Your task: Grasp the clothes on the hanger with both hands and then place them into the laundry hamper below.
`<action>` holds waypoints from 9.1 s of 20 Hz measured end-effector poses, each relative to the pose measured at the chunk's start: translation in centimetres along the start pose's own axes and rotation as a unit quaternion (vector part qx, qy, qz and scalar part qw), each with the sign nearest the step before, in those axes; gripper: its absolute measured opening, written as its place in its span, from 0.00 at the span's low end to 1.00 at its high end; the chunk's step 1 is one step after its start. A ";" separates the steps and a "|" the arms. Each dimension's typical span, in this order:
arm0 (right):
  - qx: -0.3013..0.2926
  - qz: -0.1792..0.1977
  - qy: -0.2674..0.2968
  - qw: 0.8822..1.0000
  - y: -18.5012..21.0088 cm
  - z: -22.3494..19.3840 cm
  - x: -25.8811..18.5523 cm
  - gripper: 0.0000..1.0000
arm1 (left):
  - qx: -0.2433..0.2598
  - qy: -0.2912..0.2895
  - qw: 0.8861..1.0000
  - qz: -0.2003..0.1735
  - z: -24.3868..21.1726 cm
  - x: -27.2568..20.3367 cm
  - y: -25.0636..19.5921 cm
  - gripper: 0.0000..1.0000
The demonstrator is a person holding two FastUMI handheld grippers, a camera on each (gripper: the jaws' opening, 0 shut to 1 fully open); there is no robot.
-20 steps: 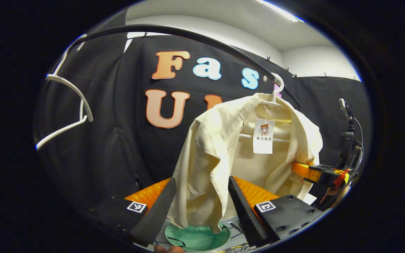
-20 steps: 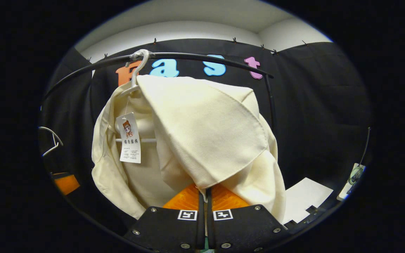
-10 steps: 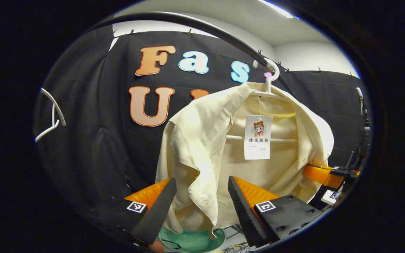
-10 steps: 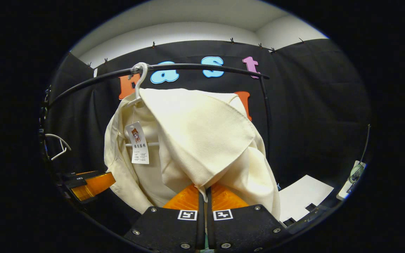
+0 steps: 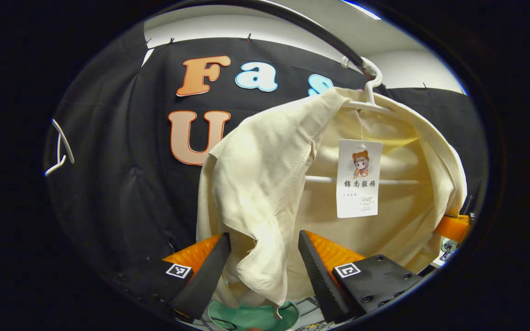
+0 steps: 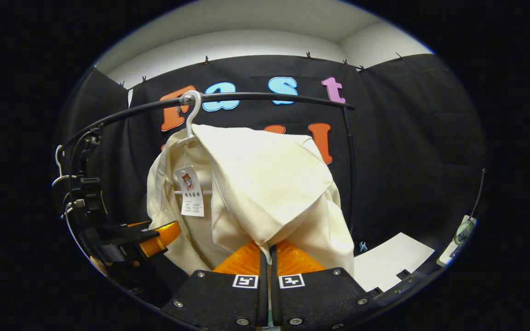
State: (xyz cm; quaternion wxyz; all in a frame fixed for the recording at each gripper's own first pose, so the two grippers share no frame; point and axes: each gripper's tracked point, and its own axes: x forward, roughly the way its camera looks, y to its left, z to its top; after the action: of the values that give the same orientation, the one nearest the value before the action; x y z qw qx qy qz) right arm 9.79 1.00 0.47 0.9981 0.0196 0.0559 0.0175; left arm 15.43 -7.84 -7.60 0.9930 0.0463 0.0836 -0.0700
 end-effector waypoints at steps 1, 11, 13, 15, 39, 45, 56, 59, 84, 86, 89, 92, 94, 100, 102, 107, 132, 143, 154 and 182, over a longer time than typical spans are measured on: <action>-0.001 0.000 0.000 1.000 0.0 0.1 -0.1 0.02 | 0.001 0.003 1.000 0.003 -0.2 0.4 0.1 0.97; 0.002 -0.001 -0.018 1.000 -0.5 3.0 -1.8 0.02 | -0.016 0.013 1.000 0.000 -1.2 2.1 0.3 0.59; 0.001 -0.002 -0.029 1.000 -0.8 4.4 -2.5 0.02 | -0.025 0.018 0.999 -0.018 -1.5 2.1 -0.1 0.37; 0.003 -0.004 -0.040 0.999 -1.3 6.1 -3.3 0.01 | -0.024 0.024 0.999 -0.011 -1.4 2.2 0.9 0.28; -0.083 0.002 -0.020 0.996 -13.3 16.2 4.5 0.00 | 0.077 -0.167 0.978 0.096 13.2 -2.0 10.1 0.08; -0.052 0.058 0.005 0.997 -12.7 11.2 6.9 0.00 | 0.068 -0.159 0.979 0.106 12.5 -3.1 11.1 0.08; 0.114 0.157 0.041 0.980 -11.5 6.3 10.0 0.00 | 0.004 -0.131 0.985 0.114 10.3 -2.5 13.8 0.08; 0.130 0.165 0.051 0.976 -11.4 5.4 10.6 0.00 | 0.008 -0.118 0.985 0.125 8.3 -3.0 14.1 0.08; 0.175 0.126 0.191 0.958 0.0 -16.5 12.3 0.00 | -0.030 0.047 0.994 0.092 -8.7 -2.6 9.6 0.08; 0.181 0.140 0.197 0.953 3.0 -17.4 12.3 0.00 | -0.033 0.053 0.995 0.074 -9.2 -2.2 8.1 0.08; 0.185 0.159 0.213 0.946 6.9 -19.6 11.9 0.00 | -0.044 0.068 0.995 0.056 -10.8 -1.9 6.8 0.08; 0.178 0.151 0.233 0.944 8.9 -22.6 12.3 0.00 | -0.046 0.096 0.994 0.041 -13.4 -1.4 5.9 0.08; 0.157 0.132 0.247 0.947 9.0 -24.8 12.6 0.00 | -0.034 0.114 0.992 0.039 -15.6 -1.0 6.0 0.08; 0.122 0.064 0.294 0.946 7.7 -31.6 13.3 0.00 | -0.044 0.203 0.977 0.048 -23.7 -1.4 7.6 0.08; 0.113 0.035 0.316 0.941 6.8 -33.7 13.4 0.00 | -0.051 0.227 0.971 0.051 -25.6 -1.3 8.1 0.08; 0.094 -0.026 0.383 0.919 5.8 -38.7 13.4 0.01 | -0.043 0.300 0.951 0.062 -31.7 -1.0 9.4 0.08; -0.048 0.006 0.416 0.908 7.2 -45.2 17.0 0.14 | -0.046 0.445 0.890 0.089 -43.3 -1.8 10.2 0.16; -0.053 0.002 0.401 0.915 6.1 -44.0 15.8 0.29 | -0.032 0.430 0.898 0.084 -41.5 -1.8 9.8 0.40; -0.057 -0.024 0.379 0.923 4.6 -41.4 13.0 0.94 | -0.088 0.402 0.910 0.046 -38.7 -4.3 7.3 0.98; -0.025 -0.038 0.075 0.996 4.3 -6.2 -1.9 0.94 | -0.046 0.085 0.995 0.034 -5.5 -11.9 5.7 0.98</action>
State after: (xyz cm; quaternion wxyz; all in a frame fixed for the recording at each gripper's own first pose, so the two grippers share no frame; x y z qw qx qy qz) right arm 7.10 5.47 -5.34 0.9913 -0.0086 0.1305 -0.0174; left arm 3.74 -0.09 -10.44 0.9852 0.0093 0.1691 -0.0282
